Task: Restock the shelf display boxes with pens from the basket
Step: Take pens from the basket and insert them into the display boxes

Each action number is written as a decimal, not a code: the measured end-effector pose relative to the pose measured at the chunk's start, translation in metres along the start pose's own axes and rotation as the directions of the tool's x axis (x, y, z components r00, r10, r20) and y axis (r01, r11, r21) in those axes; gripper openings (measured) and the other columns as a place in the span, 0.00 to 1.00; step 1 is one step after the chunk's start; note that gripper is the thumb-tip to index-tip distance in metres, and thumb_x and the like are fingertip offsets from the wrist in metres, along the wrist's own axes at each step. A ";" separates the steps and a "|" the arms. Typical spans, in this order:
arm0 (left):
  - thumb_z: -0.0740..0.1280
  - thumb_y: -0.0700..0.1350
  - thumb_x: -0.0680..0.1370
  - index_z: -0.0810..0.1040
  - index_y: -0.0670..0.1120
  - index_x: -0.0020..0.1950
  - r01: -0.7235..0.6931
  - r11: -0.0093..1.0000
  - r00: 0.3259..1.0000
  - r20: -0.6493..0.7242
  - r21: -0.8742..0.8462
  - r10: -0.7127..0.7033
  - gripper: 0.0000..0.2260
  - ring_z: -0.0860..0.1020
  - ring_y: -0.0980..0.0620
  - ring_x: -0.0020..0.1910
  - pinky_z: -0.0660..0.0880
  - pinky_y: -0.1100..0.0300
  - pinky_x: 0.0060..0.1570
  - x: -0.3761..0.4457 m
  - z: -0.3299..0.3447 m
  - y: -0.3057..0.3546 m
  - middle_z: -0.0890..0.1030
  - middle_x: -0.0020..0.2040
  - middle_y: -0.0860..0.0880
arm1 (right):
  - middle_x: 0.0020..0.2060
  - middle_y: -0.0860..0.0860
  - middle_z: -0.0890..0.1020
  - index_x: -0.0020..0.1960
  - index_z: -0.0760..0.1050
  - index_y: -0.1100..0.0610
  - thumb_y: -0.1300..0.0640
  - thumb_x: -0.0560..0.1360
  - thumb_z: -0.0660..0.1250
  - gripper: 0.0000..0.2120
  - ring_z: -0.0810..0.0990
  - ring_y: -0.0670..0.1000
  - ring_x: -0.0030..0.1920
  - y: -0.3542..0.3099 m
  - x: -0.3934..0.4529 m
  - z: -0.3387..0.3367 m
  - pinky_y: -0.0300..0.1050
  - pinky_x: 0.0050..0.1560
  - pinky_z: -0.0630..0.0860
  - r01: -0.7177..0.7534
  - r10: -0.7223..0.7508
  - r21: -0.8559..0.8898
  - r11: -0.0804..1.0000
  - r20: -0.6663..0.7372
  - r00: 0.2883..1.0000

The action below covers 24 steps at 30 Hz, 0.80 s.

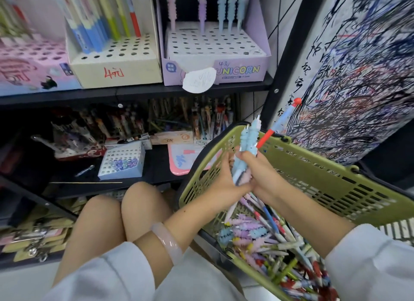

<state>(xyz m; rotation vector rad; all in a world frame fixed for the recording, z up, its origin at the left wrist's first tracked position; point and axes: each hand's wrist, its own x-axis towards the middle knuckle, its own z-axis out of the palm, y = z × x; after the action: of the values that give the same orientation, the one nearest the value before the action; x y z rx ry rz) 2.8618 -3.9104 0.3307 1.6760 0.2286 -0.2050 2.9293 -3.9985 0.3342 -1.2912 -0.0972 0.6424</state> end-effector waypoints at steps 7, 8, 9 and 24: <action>0.66 0.41 0.71 0.68 0.60 0.52 -0.056 0.998 0.984 -0.171 -0.013 0.053 0.17 0.78 0.66 0.37 0.74 0.69 0.34 0.000 0.000 0.010 0.78 0.42 0.60 | 0.57 0.51 0.80 0.66 0.71 0.53 0.42 0.77 0.56 0.23 0.79 0.50 0.58 -0.012 -0.006 0.014 0.46 0.60 0.75 0.054 -0.054 -0.013 0.998 -0.023 0.998; 0.67 0.43 0.69 0.69 0.59 0.53 -0.049 0.999 0.977 -0.206 -0.005 0.047 0.17 0.78 0.61 0.38 0.76 0.63 0.36 -0.001 0.000 0.011 0.79 0.42 0.58 | 0.57 0.50 0.80 0.64 0.73 0.50 0.40 0.77 0.55 0.22 0.79 0.48 0.57 -0.013 -0.007 0.015 0.46 0.60 0.75 0.030 -0.028 0.032 0.999 -0.048 0.998; 0.67 0.44 0.69 0.70 0.55 0.55 -0.037 0.999 0.972 -0.233 0.011 0.039 0.17 0.78 0.58 0.38 0.75 0.61 0.36 0.000 0.000 0.011 0.78 0.42 0.56 | 0.55 0.49 0.81 0.60 0.75 0.48 0.39 0.77 0.54 0.20 0.80 0.47 0.56 -0.015 -0.008 0.017 0.45 0.59 0.75 0.012 -0.007 0.072 0.997 -0.074 0.997; 0.64 0.35 0.72 0.74 0.47 0.37 -0.201 0.948 0.897 -0.434 -0.248 0.077 0.08 0.70 0.59 0.23 0.68 0.68 0.24 -0.014 -0.029 0.032 0.72 0.22 0.56 | 0.27 0.50 0.73 0.59 0.66 0.53 0.58 0.82 0.52 0.08 0.69 0.41 0.23 -0.017 -0.042 0.023 0.31 0.27 0.66 0.360 -0.251 -0.712 0.603 0.259 0.933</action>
<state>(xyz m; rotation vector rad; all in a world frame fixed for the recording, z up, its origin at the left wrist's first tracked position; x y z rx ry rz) 2.8572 -3.8856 0.3681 1.4208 0.4373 0.2951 2.8913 -4.0015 0.3683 -1.9790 -0.7624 0.3790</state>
